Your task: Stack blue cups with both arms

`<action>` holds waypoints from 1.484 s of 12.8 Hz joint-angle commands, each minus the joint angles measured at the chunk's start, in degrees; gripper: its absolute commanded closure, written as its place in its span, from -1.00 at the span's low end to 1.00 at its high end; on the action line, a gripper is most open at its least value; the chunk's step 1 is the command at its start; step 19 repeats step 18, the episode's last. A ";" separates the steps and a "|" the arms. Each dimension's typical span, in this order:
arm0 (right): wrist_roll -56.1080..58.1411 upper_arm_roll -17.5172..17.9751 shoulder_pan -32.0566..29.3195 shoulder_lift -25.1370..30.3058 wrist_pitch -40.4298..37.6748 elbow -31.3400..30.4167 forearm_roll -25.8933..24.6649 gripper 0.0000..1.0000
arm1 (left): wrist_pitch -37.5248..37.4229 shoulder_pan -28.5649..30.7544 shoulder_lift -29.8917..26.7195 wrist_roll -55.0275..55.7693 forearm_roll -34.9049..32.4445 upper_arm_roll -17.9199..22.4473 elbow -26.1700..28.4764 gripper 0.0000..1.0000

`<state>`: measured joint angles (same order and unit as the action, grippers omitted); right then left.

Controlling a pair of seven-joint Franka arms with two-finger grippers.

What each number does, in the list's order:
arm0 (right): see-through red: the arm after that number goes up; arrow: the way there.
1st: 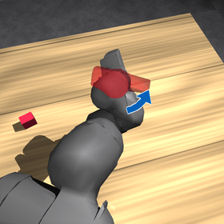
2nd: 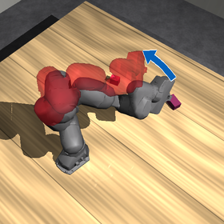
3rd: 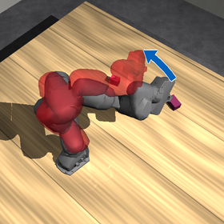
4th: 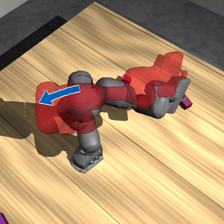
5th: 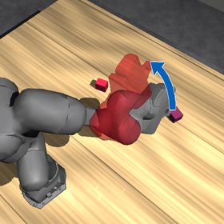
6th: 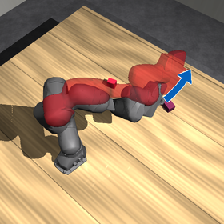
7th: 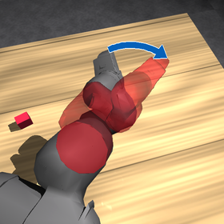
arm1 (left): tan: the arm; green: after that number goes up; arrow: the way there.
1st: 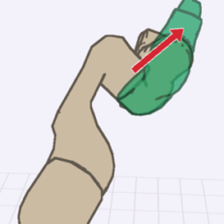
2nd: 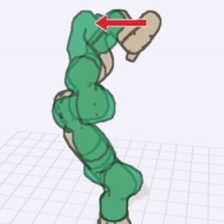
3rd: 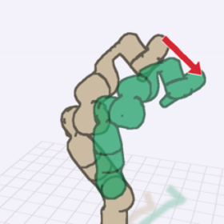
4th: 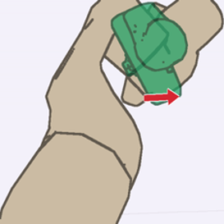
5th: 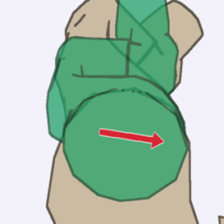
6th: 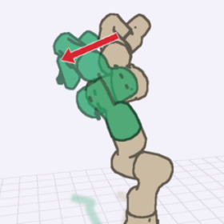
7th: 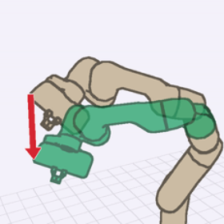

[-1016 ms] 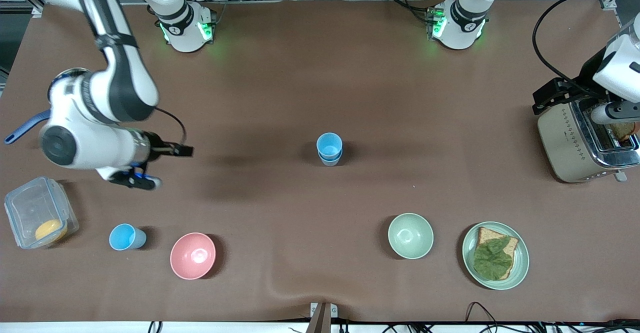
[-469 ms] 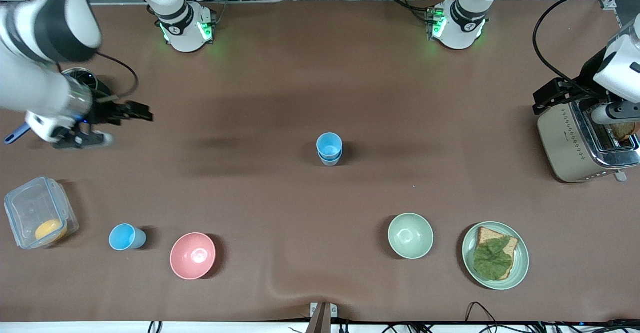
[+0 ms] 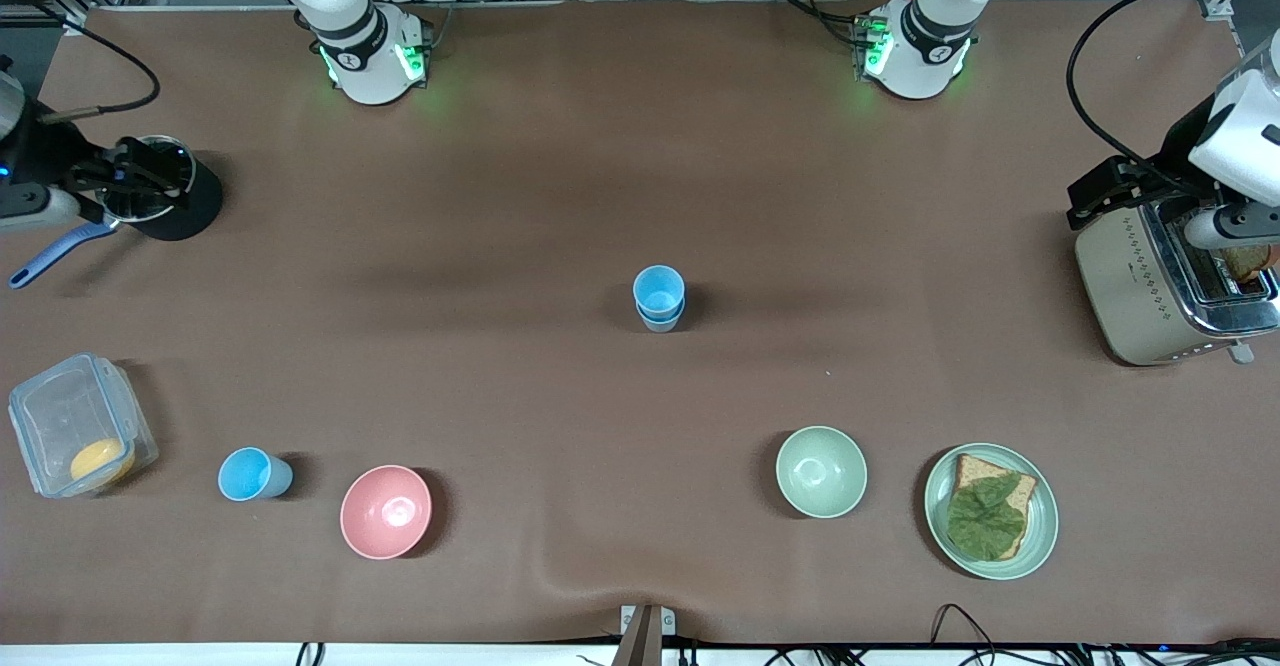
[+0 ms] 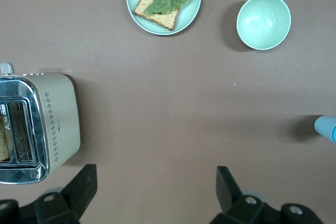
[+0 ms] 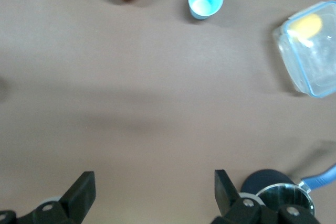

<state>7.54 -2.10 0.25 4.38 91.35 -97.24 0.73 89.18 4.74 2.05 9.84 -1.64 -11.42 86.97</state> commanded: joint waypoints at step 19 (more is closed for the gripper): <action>-7.36 3.59 -2.71 -1.83 -14.80 12.16 -0.55 -1.00 | -1.11 0.35 -0.38 -1.41 0.76 0.17 -1.89 -1.00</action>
